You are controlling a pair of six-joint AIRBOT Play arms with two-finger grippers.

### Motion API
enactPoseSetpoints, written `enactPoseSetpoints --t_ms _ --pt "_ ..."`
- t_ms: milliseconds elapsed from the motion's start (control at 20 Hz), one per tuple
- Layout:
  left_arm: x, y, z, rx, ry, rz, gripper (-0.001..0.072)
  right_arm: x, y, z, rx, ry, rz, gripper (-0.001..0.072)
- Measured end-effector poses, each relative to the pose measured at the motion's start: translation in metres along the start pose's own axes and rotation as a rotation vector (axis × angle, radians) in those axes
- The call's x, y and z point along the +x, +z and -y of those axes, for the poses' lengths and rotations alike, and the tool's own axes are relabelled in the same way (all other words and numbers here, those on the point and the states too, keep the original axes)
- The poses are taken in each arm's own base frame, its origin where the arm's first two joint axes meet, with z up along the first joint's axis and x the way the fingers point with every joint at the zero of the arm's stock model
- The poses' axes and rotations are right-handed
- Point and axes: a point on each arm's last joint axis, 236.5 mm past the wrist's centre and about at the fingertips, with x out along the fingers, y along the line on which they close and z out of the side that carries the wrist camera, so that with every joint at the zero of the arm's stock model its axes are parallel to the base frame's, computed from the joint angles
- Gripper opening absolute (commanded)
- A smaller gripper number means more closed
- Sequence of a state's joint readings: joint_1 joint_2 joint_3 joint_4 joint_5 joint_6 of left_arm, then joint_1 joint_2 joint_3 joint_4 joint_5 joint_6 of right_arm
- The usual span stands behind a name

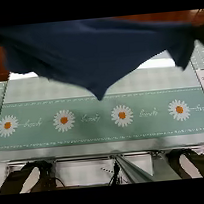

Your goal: Fold the shirts.

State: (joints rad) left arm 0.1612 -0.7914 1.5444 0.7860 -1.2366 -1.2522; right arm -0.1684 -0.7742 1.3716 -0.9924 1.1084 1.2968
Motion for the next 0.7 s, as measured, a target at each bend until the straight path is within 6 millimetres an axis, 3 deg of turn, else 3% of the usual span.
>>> enactPoseSetpoints --t_ms 150,300,400,500,700 --pt "-0.046 0.049 0.038 0.124 0.011 0.132 0.0028 -0.051 0.048 -0.027 -0.036 -0.003 0.156 0.0019" --pt "-0.079 0.062 0.066 0.179 0.021 0.159 0.0028 -0.089 0.062 -0.051 -0.04 0.013 0.195 0.002" --pt "-0.091 0.052 0.072 0.181 0.046 0.112 0.0028 -0.1 0.049 -0.059 -0.028 0.018 0.134 0.002" --pt "-0.096 0.029 0.069 0.152 0.075 0.011 0.0028 -0.102 0.021 -0.059 -0.008 0.006 0.008 0.002" --pt "-0.088 -0.028 0.048 0.029 0.101 -0.23 0.0028 -0.094 -0.043 -0.031 0.039 -0.074 -0.301 0.002"
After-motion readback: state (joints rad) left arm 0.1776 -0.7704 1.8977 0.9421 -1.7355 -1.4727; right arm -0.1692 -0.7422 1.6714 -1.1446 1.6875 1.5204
